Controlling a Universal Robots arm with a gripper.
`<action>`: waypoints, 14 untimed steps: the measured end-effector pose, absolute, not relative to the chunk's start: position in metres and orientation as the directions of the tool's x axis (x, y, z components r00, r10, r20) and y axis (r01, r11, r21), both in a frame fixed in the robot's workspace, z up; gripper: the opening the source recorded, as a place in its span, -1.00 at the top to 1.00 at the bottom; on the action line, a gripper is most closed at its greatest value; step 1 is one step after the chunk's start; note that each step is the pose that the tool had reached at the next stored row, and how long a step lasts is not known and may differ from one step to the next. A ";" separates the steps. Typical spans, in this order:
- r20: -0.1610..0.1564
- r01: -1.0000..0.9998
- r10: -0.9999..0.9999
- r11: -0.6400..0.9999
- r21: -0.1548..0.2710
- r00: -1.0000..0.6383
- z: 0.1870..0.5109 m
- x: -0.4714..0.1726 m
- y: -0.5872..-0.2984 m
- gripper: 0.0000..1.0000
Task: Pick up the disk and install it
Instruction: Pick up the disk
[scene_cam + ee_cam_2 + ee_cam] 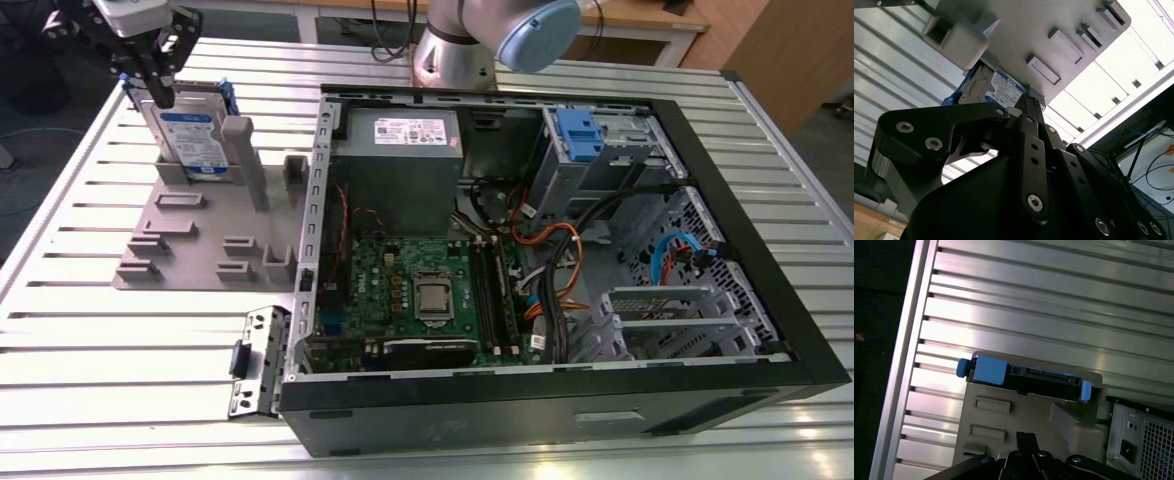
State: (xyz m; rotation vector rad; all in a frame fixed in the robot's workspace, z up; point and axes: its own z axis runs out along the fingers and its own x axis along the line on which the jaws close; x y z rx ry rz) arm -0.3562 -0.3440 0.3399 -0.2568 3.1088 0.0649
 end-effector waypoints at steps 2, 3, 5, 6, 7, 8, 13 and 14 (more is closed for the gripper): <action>-0.025 -0.177 -0.176 0.983 0.040 -0.984 0.340 -0.356 -0.344 0.80; -0.025 -0.184 -0.183 0.982 0.040 -0.983 0.340 -0.356 -0.344 0.80; -0.025 -0.196 -0.195 0.980 0.040 -0.980 0.340 -0.356 -0.344 0.80; -0.025 -0.203 -0.202 0.978 0.040 -0.979 0.340 -0.356 -0.344 0.80; -0.025 -0.209 -0.208 0.977 0.040 -0.978 0.340 -0.356 -0.344 0.80; -0.025 -0.215 -0.215 0.976 0.040 -0.976 0.340 -0.356 -0.344 0.80; -0.025 -0.247 -0.246 0.968 0.040 -0.969 0.340 -0.356 -0.344 0.80; -0.025 -0.254 -0.253 0.966 0.040 -0.967 0.340 -0.356 -0.344 0.80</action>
